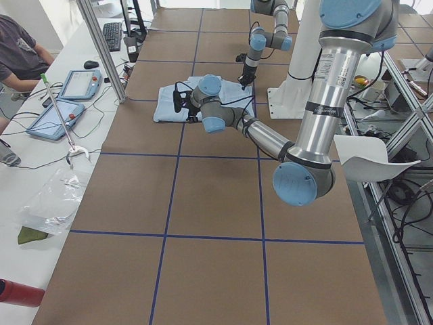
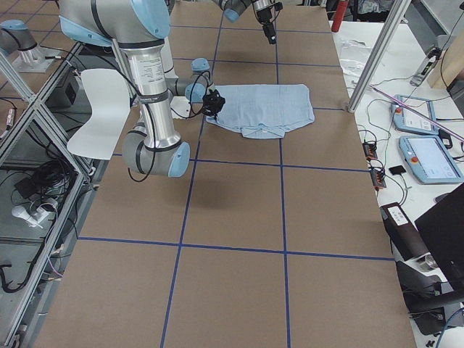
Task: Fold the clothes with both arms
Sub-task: 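Grasp the near corner with the right gripper while the left gripper reaches over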
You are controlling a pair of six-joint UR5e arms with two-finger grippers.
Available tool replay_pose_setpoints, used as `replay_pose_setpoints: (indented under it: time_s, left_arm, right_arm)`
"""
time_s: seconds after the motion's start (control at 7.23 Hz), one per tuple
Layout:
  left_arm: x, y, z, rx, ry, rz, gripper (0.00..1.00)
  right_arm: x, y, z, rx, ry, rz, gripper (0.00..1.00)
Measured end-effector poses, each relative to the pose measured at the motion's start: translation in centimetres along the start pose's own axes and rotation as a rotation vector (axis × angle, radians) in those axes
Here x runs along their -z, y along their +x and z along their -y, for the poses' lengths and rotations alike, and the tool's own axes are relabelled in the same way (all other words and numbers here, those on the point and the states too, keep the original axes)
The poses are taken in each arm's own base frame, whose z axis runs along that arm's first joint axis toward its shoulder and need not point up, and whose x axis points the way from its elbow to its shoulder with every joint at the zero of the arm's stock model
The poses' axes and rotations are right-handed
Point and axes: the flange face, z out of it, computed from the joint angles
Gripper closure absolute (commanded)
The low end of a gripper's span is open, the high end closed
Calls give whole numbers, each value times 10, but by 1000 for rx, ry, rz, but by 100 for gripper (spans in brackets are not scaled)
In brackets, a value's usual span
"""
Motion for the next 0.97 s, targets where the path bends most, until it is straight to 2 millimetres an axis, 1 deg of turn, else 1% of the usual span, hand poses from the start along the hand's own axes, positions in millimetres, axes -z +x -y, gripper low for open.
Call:
replay_pose_setpoints:
  time_s: [0.28,0.69,0.97]
  left_arm:
    - [4,2,-1,-1,2,-6,32]
    - [12,12,-3,5,1,0,32]
    - [11,18,-8,64,-5,-3,32]
  right_arm:
    - [0,-5,2,-6,-19,5,100]
    - [18,-7,5,-8,-45,2,100]
    - [26,-3,5,-6,-31,-17,100]
